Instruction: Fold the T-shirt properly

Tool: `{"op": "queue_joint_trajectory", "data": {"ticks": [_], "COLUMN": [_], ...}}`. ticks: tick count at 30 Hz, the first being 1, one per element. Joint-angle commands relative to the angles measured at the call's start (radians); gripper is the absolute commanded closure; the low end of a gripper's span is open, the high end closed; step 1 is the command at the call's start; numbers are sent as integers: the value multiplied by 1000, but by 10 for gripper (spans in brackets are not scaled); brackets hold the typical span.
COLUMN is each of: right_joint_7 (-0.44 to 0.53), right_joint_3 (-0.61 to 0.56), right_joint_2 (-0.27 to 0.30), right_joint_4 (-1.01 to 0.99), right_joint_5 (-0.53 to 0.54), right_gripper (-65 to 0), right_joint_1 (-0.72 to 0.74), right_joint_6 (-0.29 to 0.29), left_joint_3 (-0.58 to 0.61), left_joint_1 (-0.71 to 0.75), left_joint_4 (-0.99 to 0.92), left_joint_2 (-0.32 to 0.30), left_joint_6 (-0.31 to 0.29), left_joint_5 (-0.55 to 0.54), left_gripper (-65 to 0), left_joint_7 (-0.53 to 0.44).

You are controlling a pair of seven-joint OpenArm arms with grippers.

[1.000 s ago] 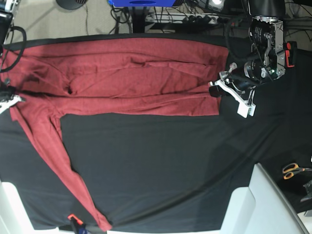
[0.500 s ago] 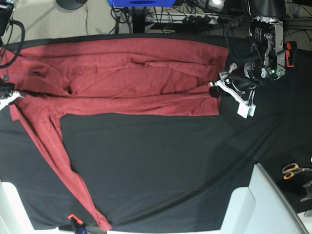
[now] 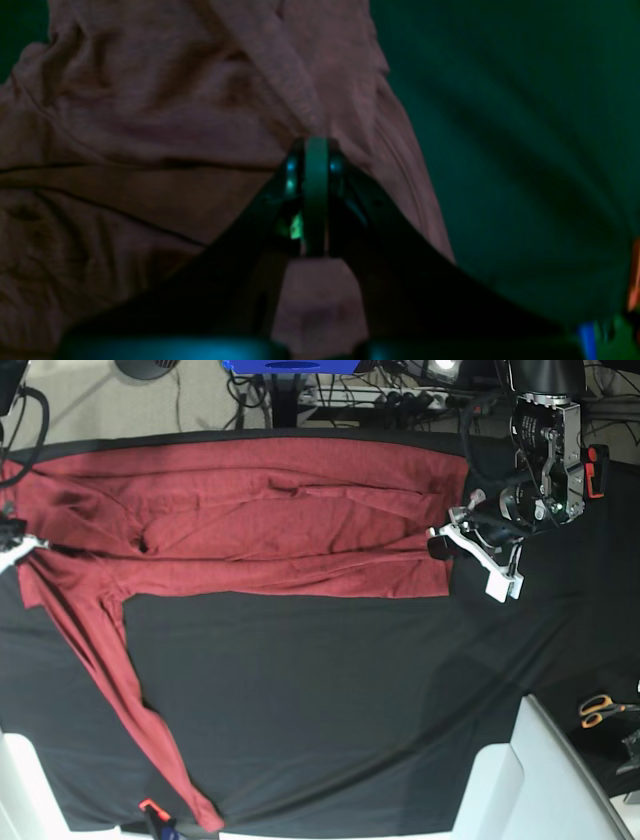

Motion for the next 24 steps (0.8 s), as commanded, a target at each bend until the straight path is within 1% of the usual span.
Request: {"op": "queue_joint_trajectory", "data": {"ticks": [1, 8, 14, 16, 18, 21, 24], "right_joint_7": [14, 12, 9, -32, -51, -51, -52], "right_joint_3": [22, 31, 31, 33, 46, 68, 68], "right_joint_2": [27, 30, 26, 26, 26, 12, 12], "right_joint_4": [18, 20, 117, 136, 155, 172, 172], "right_joint_5": [0, 0, 0, 0, 0, 0, 0], "right_gripper": [0, 0, 0, 0, 0, 0, 0], "right_joint_1": [2, -33, -74, -73, -74, -79, -86], "right_joint_6": [-1, 4, -1, -1, 1, 2, 2], "left_joint_3": [-2, 0, 0, 0, 0, 0, -6], "left_joint_1": [-3, 3, 31, 31, 31, 45, 54], "left_joint_4": [22, 43, 134, 134, 143, 166, 195], "left_joint_2": [-13, -17, -16, -16, -16, -16, -19], "left_joint_6": [-5, -5, -5, -5, -5, -5, -5], "left_joint_5": [-16, -16, -16, -16, -16, -16, -16], "left_gripper": [0, 0, 0, 0, 0, 0, 0], "left_joint_7": [-11, -11, -8, 32, 58, 62, 64]}}
